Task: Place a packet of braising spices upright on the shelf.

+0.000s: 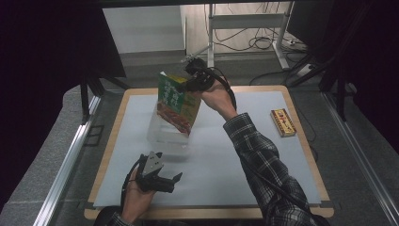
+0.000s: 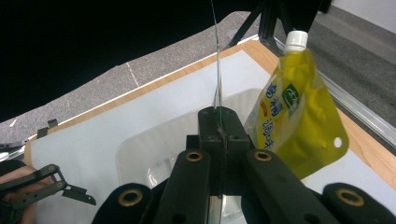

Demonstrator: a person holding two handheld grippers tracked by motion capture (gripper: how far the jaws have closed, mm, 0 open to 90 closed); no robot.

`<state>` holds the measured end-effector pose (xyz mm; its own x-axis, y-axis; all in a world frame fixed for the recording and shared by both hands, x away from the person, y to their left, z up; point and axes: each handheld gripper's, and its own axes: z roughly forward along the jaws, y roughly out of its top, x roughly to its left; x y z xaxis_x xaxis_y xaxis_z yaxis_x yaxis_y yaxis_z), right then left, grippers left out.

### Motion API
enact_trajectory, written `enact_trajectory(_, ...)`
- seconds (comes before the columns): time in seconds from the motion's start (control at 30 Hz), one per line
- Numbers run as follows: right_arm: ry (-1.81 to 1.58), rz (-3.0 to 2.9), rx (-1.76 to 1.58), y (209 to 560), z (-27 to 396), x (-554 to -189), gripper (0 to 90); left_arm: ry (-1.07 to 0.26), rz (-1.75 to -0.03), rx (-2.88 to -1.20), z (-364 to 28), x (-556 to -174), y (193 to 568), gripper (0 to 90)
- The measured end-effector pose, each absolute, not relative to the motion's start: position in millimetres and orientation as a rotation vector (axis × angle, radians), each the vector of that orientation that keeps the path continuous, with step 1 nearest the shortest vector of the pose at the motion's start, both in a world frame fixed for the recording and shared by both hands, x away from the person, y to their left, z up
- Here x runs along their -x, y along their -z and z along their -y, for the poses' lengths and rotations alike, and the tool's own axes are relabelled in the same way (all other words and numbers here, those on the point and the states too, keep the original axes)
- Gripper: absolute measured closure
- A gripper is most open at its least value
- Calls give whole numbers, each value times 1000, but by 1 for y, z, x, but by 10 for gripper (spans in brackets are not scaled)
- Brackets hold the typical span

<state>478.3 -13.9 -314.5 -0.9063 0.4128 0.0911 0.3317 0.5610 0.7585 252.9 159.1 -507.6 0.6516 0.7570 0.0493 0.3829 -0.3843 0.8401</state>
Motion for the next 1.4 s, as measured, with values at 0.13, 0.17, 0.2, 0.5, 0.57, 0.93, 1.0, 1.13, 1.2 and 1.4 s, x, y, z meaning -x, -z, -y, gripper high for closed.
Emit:
enact_trajectory(0.13, -1278, -2700, -642, 315, 14, -482, 895, -549, -885, -2010, -159, -253, 508, 0)
enact_trajectory(0.17, -1280, -2710, -647, 315, 14, -482, 895, -549, -885, -2010, -159, -253, 508, 0)
enact_trajectory(0.2, -1277, -2715, -646, 316, 13, -483, 894, -549, -885, -2011, -159, -253, 508, 0)
enact_trajectory(0.5, -1246, -2734, -644, 322, 4, -487, 894, -548, -883, -2015, -158, -253, 508, 0)
enact_trajectory(0.57, -1253, -2730, -653, 325, -1, -489, 894, -547, -883, -2016, -158, -253, 508, 0)
enact_trajectory(0.93, -1354, -2702, -697, 344, -21, -499, 889, -543, -880, -2019, -158, -253, 509, 0)
enact_trajectory(1.0, -1361, -2693, -693, 347, -25, -500, 881, -543, -880, -2019, -158, -253, 509, 0)
enact_trajectory(1.13, -1340, -2680, -676, 346, -27, -498, 847, -543, -880, -2022, -158, -253, 509, 0)
enact_trajectory(1.2, -1346, -2668, -684, 346, -25, -499, 776, -542, -881, -2021, -158, -253, 509, 0)
enact_trajectory(1.4, -1331, -2649, -651, 343, -21, -496, 672, -545, -879, -2026, -158, -253, 509, 0)
